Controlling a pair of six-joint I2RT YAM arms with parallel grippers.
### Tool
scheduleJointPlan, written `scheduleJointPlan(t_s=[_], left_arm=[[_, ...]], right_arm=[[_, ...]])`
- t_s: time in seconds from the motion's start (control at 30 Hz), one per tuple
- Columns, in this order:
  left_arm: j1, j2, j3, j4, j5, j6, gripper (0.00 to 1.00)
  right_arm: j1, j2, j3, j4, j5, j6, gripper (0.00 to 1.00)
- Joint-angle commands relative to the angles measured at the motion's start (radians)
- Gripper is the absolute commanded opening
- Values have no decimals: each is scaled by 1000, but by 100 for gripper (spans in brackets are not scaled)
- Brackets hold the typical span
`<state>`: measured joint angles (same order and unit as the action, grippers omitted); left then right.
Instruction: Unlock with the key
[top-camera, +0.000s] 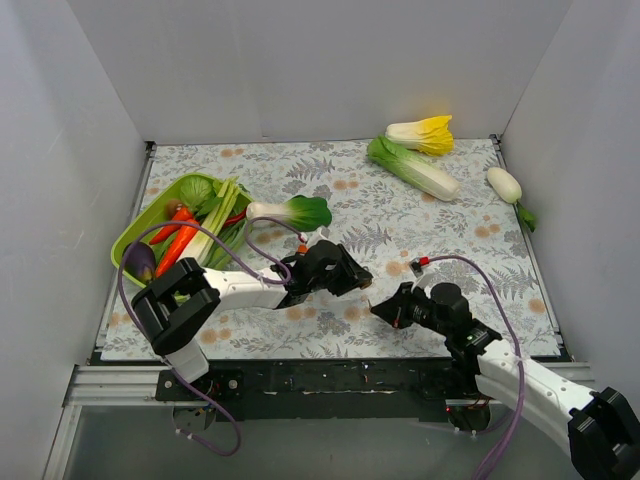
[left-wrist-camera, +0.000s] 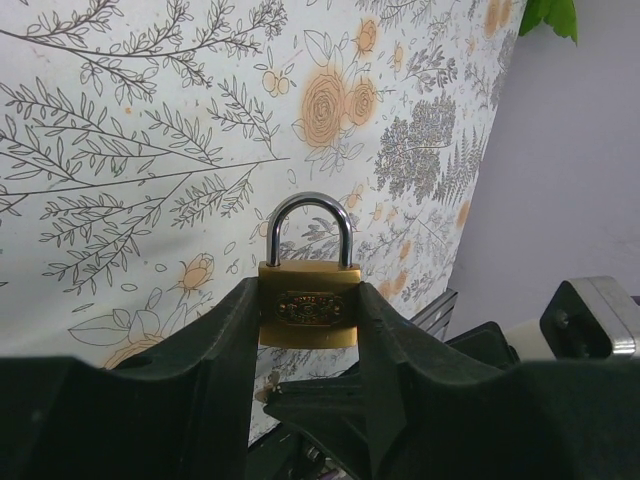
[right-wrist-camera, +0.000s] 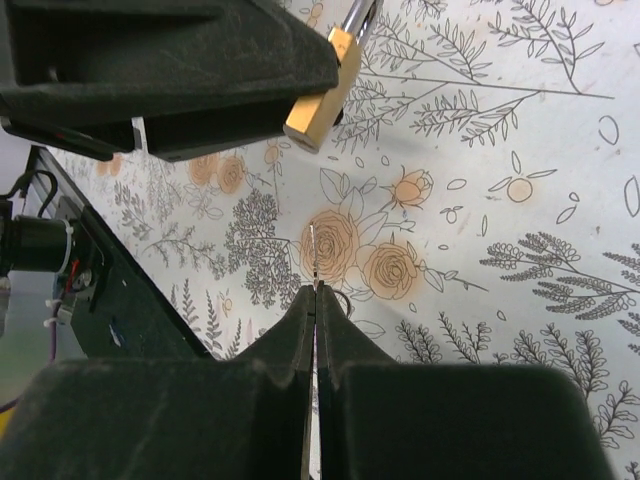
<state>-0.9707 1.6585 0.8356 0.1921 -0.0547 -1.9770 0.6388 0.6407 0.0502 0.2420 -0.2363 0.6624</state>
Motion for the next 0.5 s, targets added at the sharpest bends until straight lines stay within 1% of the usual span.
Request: scheduleJointPlan(t_s=[0.0,0.13,0.3,0.47], left_arm=[[1,-66,-13,50,-20,-154,0],[1,-72,-13,52,-28,-146,0],[-3,-85,-20,50,-42,-135,0],[-3,-86,-23,49,-40,-129,0]], right_arm=[[9,28,20,141,58,52,1],[9,56,48,132,81,57,1],[9,97,76,141,66,57,1],[9,90,103,123,74,42,1]])
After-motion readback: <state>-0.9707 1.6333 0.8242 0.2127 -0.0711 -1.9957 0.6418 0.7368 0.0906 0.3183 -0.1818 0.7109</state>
